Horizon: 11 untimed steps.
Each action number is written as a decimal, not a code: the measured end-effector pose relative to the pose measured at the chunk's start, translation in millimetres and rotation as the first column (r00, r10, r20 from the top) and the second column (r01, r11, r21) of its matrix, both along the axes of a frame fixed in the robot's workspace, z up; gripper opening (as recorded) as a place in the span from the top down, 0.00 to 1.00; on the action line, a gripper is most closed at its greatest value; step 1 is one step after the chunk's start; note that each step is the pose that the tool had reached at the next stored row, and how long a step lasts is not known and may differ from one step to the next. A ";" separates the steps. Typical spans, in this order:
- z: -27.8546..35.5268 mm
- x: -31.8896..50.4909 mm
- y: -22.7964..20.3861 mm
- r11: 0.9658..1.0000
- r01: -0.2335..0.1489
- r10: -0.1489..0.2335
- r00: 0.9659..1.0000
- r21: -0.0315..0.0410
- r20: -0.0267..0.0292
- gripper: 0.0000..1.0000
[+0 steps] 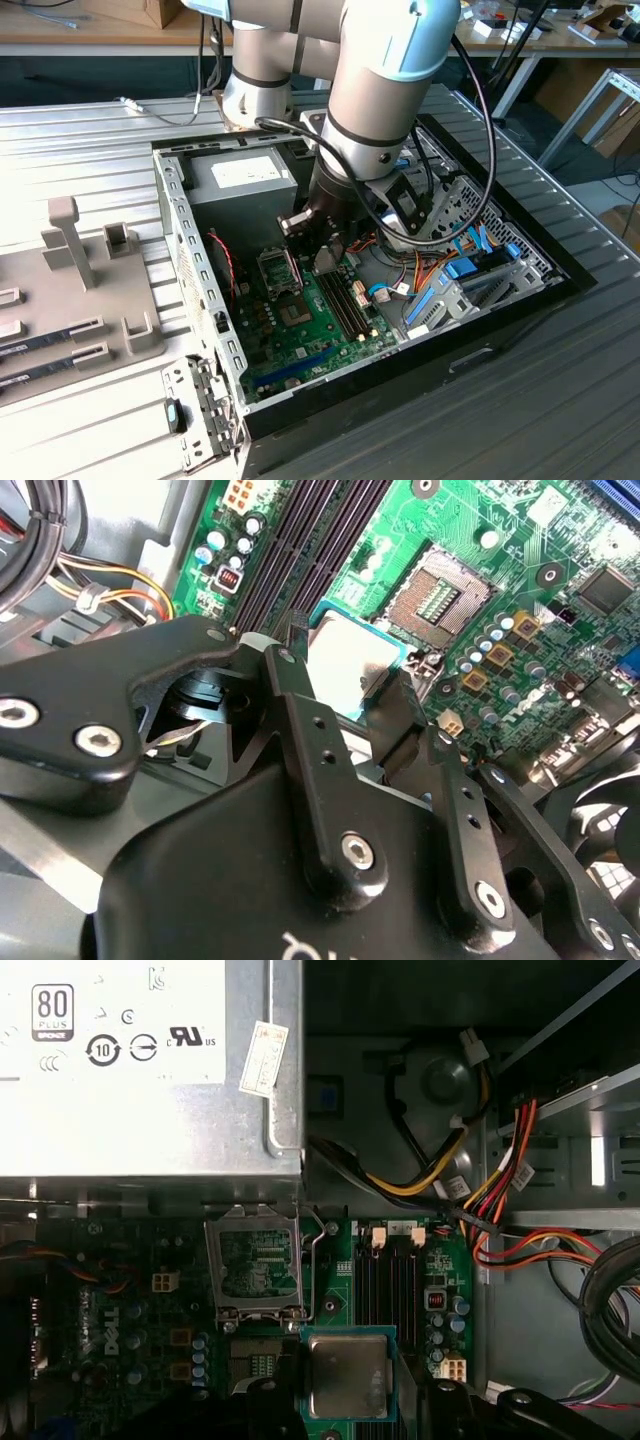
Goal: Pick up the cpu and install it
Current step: 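Place the cpu into insertion slot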
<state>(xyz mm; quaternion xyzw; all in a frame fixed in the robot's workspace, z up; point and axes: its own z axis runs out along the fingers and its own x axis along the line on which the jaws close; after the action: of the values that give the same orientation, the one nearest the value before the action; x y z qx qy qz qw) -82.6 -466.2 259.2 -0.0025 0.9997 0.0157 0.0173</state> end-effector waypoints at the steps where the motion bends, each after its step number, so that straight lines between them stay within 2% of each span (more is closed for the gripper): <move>1: -0.1 0.0 -0.1 1.000 0.000 0.000 1.000 0.000 0.000 0.53; 11: -1.4 -0.1 -2.3 1.000 0.000 0.000 1.000 0.000 0.000 0.53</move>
<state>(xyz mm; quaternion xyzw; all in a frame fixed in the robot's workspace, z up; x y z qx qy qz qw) -82.7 -468.5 257.8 -0.0024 0.9997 0.0157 0.0173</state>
